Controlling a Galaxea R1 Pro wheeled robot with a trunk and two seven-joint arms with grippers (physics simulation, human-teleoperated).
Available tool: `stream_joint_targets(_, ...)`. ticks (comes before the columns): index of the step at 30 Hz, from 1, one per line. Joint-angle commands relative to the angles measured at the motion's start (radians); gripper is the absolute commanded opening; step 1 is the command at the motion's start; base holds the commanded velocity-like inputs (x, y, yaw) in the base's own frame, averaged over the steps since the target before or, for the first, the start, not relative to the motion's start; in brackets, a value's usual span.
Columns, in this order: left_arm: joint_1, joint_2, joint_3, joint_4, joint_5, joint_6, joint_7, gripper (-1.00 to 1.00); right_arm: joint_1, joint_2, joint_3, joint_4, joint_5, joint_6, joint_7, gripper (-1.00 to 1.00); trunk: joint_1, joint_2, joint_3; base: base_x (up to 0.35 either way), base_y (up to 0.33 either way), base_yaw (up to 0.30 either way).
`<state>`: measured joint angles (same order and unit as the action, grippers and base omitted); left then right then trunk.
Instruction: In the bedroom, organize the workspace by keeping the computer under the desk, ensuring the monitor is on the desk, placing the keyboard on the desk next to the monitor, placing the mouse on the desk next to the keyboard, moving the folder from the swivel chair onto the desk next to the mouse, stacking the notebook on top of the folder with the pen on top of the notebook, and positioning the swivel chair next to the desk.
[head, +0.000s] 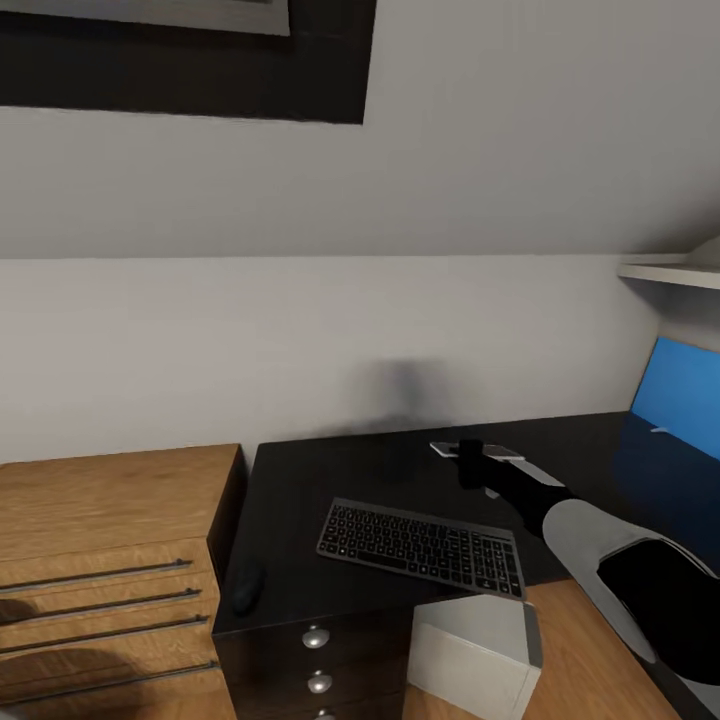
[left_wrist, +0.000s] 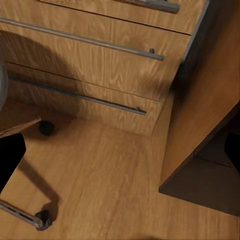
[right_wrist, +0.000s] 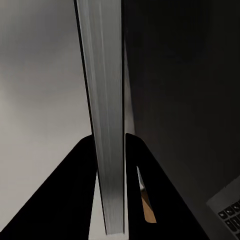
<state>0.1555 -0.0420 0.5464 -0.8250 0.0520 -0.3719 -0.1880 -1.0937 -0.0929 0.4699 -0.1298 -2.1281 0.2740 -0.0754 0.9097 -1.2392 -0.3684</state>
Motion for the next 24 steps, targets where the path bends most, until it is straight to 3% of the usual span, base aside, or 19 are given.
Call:
stream_joint_targets(1, 0.000, -0.001, 0.004, -0.001, 0.006, 0.001, -0.009, 1.00, 0.000, -0.001, 0.004, -0.002, -0.007, 0.002, -0.005, -1.00, 0.000, -0.001, -0.001, 0.017, 0.000, 0.000)
stream_joint_targets(24, 0.000, -0.001, 0.004, -0.002, 0.006, 0.001, -0.008, 1.00, 0.001, -0.006, 0.000, -0.001, -0.008, -0.055, -0.004, -1.00, 0.000, -0.001, -0.001, 0.001, 0.000, 0.045)
